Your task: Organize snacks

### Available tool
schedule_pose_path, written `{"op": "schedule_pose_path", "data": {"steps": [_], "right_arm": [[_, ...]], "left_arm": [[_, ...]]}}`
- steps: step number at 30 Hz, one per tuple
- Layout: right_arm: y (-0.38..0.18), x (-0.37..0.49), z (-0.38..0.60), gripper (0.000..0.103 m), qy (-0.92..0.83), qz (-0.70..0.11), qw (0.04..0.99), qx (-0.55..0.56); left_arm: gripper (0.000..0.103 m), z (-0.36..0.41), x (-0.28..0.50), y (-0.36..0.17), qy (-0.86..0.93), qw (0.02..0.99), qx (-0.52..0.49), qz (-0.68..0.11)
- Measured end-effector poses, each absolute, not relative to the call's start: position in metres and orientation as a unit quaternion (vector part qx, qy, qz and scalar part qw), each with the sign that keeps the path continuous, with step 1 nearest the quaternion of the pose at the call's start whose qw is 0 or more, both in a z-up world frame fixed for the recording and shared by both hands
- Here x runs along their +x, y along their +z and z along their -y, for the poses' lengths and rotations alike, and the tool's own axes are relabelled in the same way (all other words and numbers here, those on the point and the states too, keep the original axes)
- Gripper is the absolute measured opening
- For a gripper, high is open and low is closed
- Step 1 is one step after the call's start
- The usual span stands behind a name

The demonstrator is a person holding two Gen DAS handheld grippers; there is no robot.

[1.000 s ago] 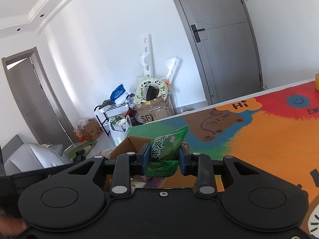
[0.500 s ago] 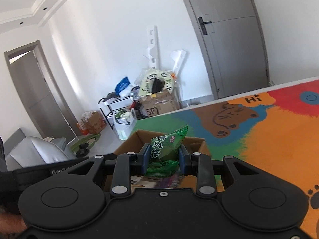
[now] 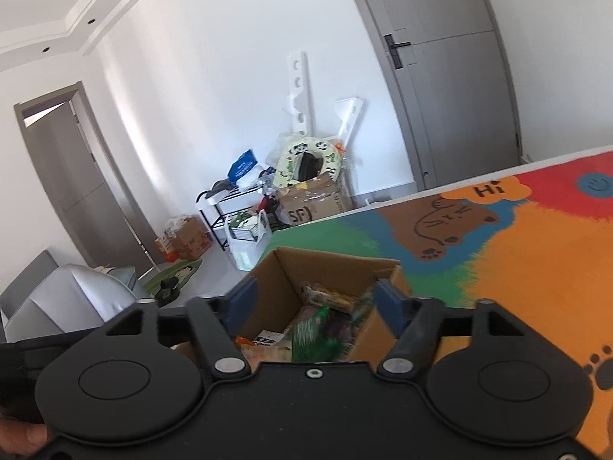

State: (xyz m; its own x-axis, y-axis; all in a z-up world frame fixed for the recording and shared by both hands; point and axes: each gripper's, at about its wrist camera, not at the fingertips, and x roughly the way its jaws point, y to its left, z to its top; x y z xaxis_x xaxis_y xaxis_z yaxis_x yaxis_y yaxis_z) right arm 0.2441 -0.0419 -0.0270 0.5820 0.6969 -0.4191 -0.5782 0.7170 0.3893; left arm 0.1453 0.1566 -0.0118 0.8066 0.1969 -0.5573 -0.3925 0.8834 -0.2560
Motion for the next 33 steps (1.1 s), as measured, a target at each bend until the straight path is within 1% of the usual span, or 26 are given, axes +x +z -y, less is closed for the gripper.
{"op": "schedule_pose_path", "data": {"steps": [2,5,7,8,12,14,21,25,33], "right_arm": [[-0.027,0.242,0.051,0.084,0.354,-0.284,0.884,0.111],[-0.026,0.238,0.064,0.09,0.344,-0.282,0.889,0.11],[-0.025,0.235,0.071,0.1,0.339,-0.28,0.892,0.107],[-0.024,0.233,0.075,0.103,0.337,-0.279,0.893,0.106],[-0.02,0.228,0.092,0.103,0.324,-0.279,0.898,0.106],[-0.018,0.226,0.101,0.103,0.316,-0.277,0.901,0.109],[-0.017,0.218,0.128,0.103,0.3,-0.274,0.906,0.116],[-0.015,0.211,0.139,0.103,0.292,-0.269,0.912,0.107],[-0.013,0.197,0.162,0.103,0.274,-0.268,0.918,0.104]], "left_arm": [[0.08,-0.15,0.141,-0.009,0.16,0.934,-0.175,-0.266],[0.085,-0.145,0.138,-0.006,0.158,0.935,-0.172,-0.265],[0.086,-0.139,0.137,-0.006,0.156,0.936,-0.172,-0.265],[0.087,-0.137,0.136,-0.006,0.154,0.936,-0.172,-0.266],[0.09,-0.126,0.132,-0.004,0.15,0.937,-0.166,-0.27],[0.093,-0.121,0.13,-0.002,0.146,0.938,-0.161,-0.269],[0.095,-0.1,0.127,0.003,0.128,0.945,-0.142,-0.267],[0.097,-0.089,0.121,0.005,0.119,0.949,-0.131,-0.262],[0.098,-0.079,0.106,0.008,0.107,0.949,-0.13,-0.268]]}}
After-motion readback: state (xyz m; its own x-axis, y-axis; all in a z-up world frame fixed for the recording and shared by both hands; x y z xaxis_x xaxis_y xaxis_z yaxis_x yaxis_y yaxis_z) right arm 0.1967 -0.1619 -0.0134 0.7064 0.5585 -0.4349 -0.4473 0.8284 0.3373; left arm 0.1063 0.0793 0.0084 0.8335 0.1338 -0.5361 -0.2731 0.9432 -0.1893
